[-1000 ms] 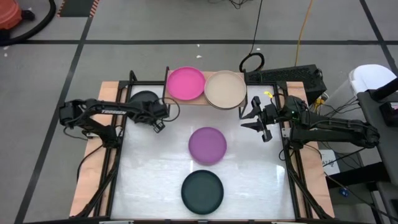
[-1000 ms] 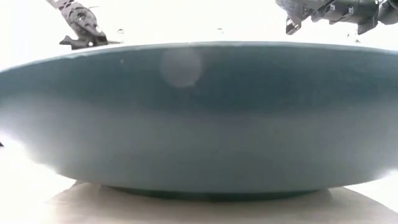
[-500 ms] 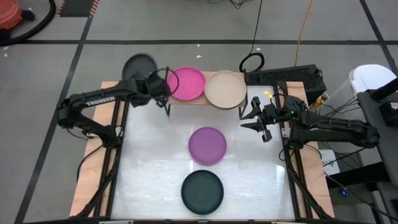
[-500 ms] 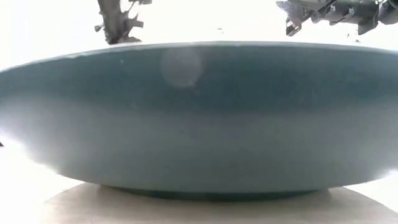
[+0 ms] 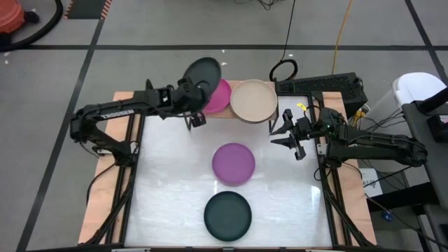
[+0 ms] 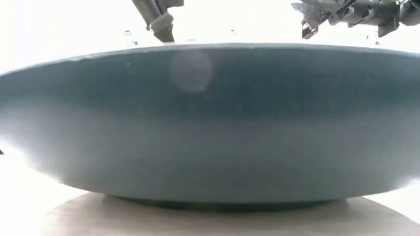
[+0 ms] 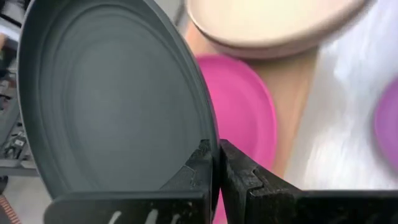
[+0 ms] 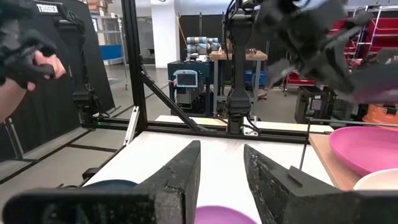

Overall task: Place and stack plates onto a shelf
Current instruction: Stack the black plate on top of the pink plate on the shelf

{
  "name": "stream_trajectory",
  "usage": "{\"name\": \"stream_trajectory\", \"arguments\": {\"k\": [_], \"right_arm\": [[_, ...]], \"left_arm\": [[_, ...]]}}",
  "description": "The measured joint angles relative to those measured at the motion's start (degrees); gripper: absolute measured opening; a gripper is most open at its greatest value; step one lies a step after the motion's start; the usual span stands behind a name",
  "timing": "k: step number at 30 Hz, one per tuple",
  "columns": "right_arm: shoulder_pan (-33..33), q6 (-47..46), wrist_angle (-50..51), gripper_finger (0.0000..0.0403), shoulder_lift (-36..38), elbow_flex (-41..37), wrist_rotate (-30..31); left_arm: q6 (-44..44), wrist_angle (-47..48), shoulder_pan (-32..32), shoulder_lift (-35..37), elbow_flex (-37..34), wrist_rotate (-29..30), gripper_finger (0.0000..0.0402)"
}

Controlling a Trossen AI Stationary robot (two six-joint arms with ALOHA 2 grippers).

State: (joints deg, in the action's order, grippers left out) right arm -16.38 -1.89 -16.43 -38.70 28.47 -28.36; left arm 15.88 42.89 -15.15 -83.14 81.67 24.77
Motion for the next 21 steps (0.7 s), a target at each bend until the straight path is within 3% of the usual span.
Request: {"name": "stream_trajectory", "arguments": {"k": [11,21], "right_arm": [[0.0,-0.4,0.2,0.0105,0.0,0.0,0.0],[0.0,-0.2,0.6,0.0105,0.0,0.0,0.0]], "left_arm": [[7.3,1.8,-0.3,-8.9,0.0,-1.4,0.0021],[5.0,0.9,-0.3,-9.5,0.0,-2.7,0.0041]]}}
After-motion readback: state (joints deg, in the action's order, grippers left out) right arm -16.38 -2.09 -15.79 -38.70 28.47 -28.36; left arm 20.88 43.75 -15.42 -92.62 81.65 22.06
